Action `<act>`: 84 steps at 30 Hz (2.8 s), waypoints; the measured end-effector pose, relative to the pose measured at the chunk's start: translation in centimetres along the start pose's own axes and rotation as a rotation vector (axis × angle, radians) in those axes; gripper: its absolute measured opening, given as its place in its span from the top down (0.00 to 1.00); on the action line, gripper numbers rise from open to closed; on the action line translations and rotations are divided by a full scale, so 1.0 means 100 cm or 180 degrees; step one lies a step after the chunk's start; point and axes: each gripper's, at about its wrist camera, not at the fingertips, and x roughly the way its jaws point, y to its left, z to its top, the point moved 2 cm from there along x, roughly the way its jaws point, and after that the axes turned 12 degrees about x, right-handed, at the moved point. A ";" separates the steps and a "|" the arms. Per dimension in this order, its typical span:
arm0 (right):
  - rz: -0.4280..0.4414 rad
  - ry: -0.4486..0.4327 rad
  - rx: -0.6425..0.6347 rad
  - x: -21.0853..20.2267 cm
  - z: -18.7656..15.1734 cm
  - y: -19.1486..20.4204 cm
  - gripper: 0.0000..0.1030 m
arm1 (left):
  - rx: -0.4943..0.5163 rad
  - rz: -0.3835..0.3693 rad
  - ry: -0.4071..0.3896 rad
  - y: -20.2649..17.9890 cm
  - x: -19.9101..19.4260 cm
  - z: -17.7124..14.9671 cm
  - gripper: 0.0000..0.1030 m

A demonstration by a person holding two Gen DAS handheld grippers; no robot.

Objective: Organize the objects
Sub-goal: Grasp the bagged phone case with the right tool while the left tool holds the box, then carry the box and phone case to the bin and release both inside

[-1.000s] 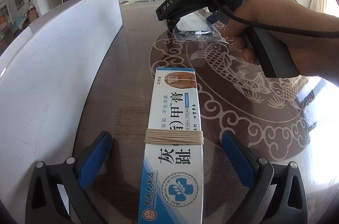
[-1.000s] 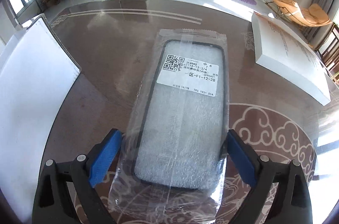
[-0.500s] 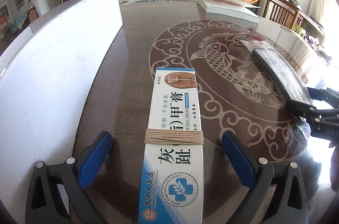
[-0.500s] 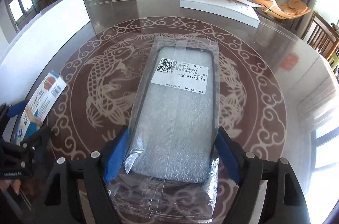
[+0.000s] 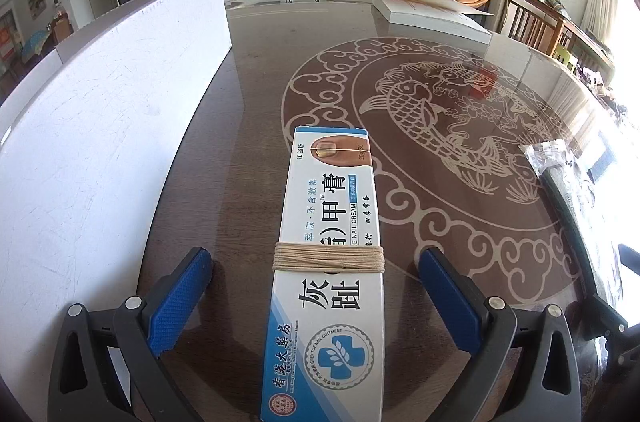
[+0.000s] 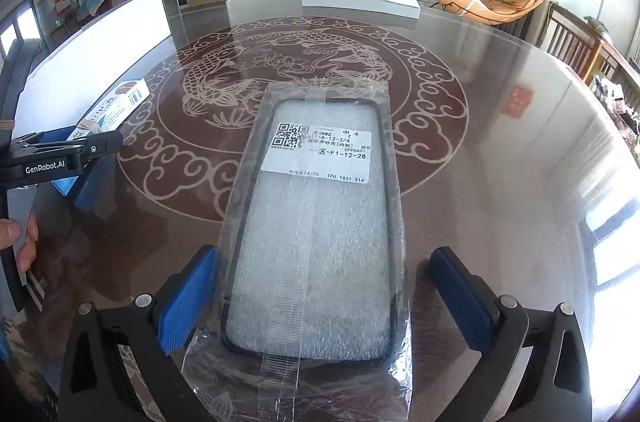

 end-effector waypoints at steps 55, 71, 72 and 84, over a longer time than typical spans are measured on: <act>0.1134 0.0458 -0.0027 -0.080 0.131 0.122 0.50 | -0.0539 -0.0671 -0.0912 0.085 -0.169 0.019 0.58; 0.0804 0.0654 -0.1387 0.013 0.101 0.241 0.01 | -0.0777 -0.0162 -0.1048 0.195 -0.243 -0.063 0.58; 0.0798 0.0773 -0.1418 0.028 0.090 0.237 0.01 | -0.0782 -0.0165 -0.1044 0.195 -0.243 -0.065 0.58; 0.0682 0.1174 -0.1398 0.079 0.072 0.226 0.27 | -0.0974 -0.0105 -0.0852 0.215 -0.223 -0.100 0.58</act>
